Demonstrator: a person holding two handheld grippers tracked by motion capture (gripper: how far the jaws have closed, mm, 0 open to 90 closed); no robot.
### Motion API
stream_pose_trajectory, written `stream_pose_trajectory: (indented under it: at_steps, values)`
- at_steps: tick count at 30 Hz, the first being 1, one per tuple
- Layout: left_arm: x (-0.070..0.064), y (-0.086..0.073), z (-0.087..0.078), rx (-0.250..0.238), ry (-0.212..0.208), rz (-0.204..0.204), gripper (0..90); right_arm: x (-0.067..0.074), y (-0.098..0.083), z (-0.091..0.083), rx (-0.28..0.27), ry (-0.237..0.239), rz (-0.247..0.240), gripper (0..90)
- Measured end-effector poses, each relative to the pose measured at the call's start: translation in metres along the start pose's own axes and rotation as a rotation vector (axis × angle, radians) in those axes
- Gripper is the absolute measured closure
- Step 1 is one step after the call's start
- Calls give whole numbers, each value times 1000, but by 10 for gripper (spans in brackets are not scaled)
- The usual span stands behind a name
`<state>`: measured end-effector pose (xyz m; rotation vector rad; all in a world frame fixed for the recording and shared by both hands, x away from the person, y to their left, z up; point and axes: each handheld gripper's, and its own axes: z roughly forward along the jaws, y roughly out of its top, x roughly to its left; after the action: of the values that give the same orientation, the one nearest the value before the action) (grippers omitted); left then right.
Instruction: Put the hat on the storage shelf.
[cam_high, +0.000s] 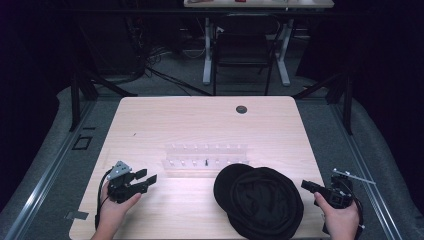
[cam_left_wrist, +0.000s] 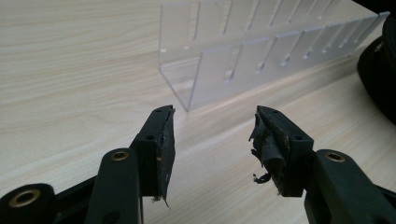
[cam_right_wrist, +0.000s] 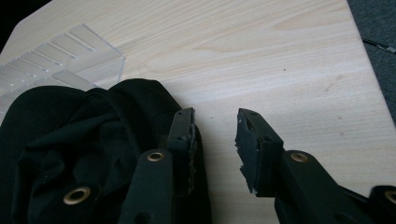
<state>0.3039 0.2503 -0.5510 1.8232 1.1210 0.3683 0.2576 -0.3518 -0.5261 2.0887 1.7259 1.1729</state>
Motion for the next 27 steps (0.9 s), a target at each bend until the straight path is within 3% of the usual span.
stream_pose_trajectory:
  at_steps: [6, 10, 16, 22, 23, 26, 27]
  values:
    - [-2, 0, 3, 17, -7, 8, 488, 5, 3, -3, 33, -29, -14, 673]
    - [-5, -1, 5, 38, -4, 30, 489, 10, 4, -2, 85, -62, -37, 670]
    - [-9, -1, 6, 45, -6, 50, 488, 15, 2, -6, 141, -83, -6, 701]
    - [-11, -2, 6, 51, -8, 55, 487, 25, 5, -16, 189, -67, 14, 700]
    - [-11, -2, 6, 51, -8, 59, 487, 26, 6, -18, 224, -61, -1, 696]
    - [-12, -2, 7, 59, -14, 62, 487, 31, 2, -20, 253, -56, -25, 691]
    - [-12, -2, 7, 59, -13, 60, 487, 31, 2, -22, 280, -80, -54, 691]
